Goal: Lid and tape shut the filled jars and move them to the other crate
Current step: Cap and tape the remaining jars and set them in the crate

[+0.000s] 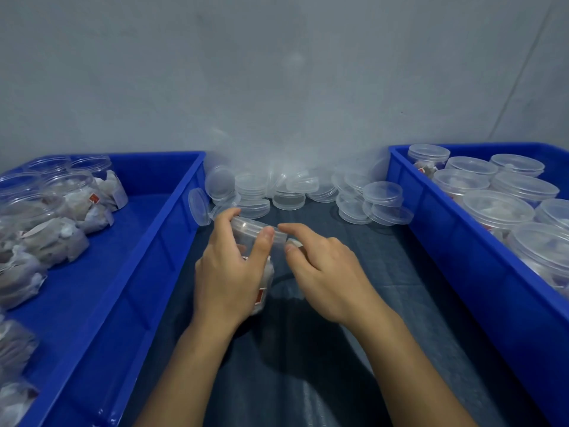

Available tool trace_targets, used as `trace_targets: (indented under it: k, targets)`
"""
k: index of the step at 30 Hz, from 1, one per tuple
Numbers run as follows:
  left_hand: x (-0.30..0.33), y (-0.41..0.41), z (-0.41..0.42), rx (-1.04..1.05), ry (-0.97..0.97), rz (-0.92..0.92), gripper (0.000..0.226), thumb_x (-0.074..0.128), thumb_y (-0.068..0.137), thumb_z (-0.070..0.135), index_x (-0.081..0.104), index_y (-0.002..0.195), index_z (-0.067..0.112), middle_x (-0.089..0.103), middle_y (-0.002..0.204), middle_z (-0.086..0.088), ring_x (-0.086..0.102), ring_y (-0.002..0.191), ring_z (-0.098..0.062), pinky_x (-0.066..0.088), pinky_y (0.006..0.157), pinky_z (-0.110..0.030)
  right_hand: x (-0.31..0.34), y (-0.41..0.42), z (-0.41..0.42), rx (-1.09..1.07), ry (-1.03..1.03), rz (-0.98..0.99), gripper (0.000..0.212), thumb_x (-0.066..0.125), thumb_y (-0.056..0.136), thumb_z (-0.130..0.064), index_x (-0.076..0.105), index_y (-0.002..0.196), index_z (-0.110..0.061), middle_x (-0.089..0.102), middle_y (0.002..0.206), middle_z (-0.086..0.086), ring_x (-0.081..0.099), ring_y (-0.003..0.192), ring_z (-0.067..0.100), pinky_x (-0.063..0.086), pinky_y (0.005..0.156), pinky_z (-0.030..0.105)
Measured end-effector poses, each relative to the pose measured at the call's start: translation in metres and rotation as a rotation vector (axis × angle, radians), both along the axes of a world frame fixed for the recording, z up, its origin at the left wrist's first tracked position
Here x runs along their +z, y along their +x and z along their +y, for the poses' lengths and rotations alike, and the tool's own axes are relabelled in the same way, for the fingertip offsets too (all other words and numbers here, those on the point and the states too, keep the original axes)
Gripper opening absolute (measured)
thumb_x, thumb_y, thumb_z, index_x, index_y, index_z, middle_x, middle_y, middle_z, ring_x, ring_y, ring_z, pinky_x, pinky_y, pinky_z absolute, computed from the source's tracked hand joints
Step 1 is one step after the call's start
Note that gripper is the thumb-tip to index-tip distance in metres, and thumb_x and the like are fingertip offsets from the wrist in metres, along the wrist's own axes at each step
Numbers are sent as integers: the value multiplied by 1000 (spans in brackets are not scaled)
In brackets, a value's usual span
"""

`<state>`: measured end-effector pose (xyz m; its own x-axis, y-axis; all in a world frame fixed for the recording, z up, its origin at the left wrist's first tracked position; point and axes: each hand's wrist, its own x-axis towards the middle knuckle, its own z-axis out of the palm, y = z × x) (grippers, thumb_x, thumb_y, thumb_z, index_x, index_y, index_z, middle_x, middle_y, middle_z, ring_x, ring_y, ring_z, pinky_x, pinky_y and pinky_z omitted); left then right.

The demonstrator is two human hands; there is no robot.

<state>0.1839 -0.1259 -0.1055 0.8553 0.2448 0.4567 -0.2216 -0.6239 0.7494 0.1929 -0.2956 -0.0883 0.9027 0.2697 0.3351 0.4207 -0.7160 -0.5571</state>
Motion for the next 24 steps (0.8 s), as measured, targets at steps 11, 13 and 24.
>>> trace_targets:
  k: [11,13,24]
  targets:
    - [-2,1,6,-84,-173,-11,65,49,87,79,49,138,40,70,116,14,67,100,-2,52,85,-33,-5,9,-11,5,-25,16,38,36,103,-53,43,140,-48,53,62,-15,59,86,24,48,88,48]
    - [-2,1,6,-104,-224,-13,63,51,87,77,52,135,37,72,107,17,70,97,-4,55,89,-40,-5,10,-11,10,-8,38,38,38,103,-55,44,139,-49,55,61,-16,60,87,24,49,88,48]
    - [-2,9,13,-304,-458,99,48,61,84,75,56,124,49,74,111,4,77,94,-28,58,92,-65,-1,7,-14,-16,9,12,41,34,95,-63,54,128,-49,54,60,-19,58,81,14,49,84,42]
